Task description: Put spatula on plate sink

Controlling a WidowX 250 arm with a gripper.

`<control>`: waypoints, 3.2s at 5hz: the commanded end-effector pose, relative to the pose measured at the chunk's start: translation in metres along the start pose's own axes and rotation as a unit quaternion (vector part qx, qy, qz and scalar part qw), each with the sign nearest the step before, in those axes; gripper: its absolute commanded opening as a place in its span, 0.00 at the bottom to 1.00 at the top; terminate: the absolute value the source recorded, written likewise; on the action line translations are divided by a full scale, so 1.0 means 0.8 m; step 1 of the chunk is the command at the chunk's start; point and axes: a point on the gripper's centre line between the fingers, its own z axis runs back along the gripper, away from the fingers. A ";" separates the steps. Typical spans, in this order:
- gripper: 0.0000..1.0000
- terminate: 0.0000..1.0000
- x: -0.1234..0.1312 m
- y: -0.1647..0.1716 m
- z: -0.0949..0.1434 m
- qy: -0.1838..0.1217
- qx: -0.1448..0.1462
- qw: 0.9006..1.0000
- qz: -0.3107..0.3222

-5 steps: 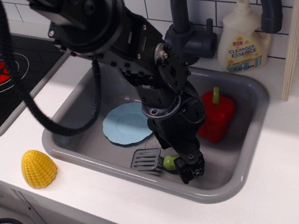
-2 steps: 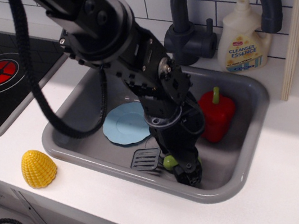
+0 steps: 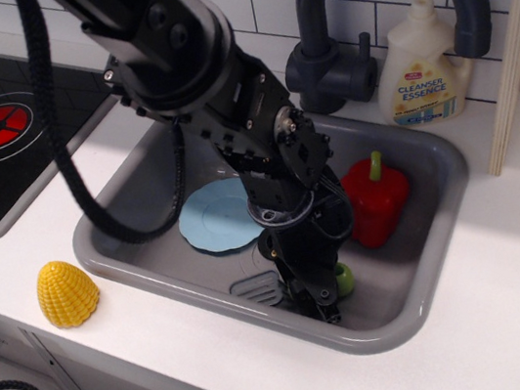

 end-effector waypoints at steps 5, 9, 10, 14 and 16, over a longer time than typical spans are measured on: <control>0.00 0.00 -0.015 0.100 0.048 -0.032 0.077 0.988 0.133; 0.00 0.00 -0.024 0.151 0.036 -0.033 0.101 0.971 0.213; 0.00 0.00 -0.029 0.150 0.033 -0.029 0.101 0.972 0.209; 1.00 0.00 -0.003 0.150 0.107 -0.053 0.091 0.942 0.319; 1.00 0.00 -0.003 0.150 0.107 -0.053 0.091 0.942 0.319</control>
